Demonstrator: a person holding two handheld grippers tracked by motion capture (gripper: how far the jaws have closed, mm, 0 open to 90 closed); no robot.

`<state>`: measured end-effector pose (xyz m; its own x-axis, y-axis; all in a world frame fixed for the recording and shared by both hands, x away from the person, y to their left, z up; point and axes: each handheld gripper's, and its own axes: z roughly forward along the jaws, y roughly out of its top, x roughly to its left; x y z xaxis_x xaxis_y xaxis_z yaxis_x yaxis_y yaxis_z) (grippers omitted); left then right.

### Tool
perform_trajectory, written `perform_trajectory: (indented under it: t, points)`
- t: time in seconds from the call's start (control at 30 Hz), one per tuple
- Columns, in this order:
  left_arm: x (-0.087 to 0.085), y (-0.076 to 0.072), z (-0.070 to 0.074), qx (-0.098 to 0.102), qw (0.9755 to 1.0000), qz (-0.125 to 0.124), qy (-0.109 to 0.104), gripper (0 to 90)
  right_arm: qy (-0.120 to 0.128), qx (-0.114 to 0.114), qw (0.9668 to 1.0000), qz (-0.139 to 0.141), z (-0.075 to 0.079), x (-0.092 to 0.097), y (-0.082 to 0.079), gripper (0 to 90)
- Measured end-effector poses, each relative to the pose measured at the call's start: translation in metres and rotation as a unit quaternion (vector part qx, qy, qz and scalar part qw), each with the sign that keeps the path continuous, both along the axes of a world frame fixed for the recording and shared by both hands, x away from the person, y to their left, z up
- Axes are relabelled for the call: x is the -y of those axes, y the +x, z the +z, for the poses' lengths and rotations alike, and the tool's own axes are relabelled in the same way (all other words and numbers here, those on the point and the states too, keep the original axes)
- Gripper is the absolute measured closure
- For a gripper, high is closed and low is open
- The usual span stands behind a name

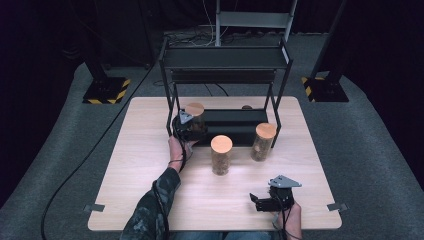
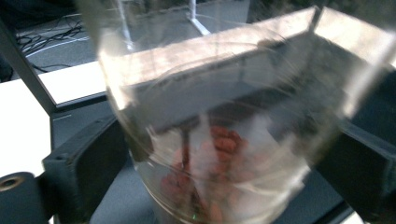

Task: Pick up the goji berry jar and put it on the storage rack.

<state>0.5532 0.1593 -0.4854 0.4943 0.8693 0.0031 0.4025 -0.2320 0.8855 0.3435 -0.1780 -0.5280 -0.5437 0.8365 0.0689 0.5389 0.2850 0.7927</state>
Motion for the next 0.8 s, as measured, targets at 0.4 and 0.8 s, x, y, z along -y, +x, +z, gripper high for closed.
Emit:
perform_trajectory:
  t: [0.4, 0.8]
  points:
    - [0.004, -0.008, 0.001, -0.024, 0.9962, -0.036, 0.076, 0.0, -0.001, 0.001, 1.0, 0.0, 0.0, 0.0, 0.0, 0.7]
    - [0.005, -0.017, -0.002, -0.051, 0.9866, -0.052, 0.146, 0.0, -0.001, 0.001, 1.0, 0.0, 0.0, 0.0, 0.0, 0.7]
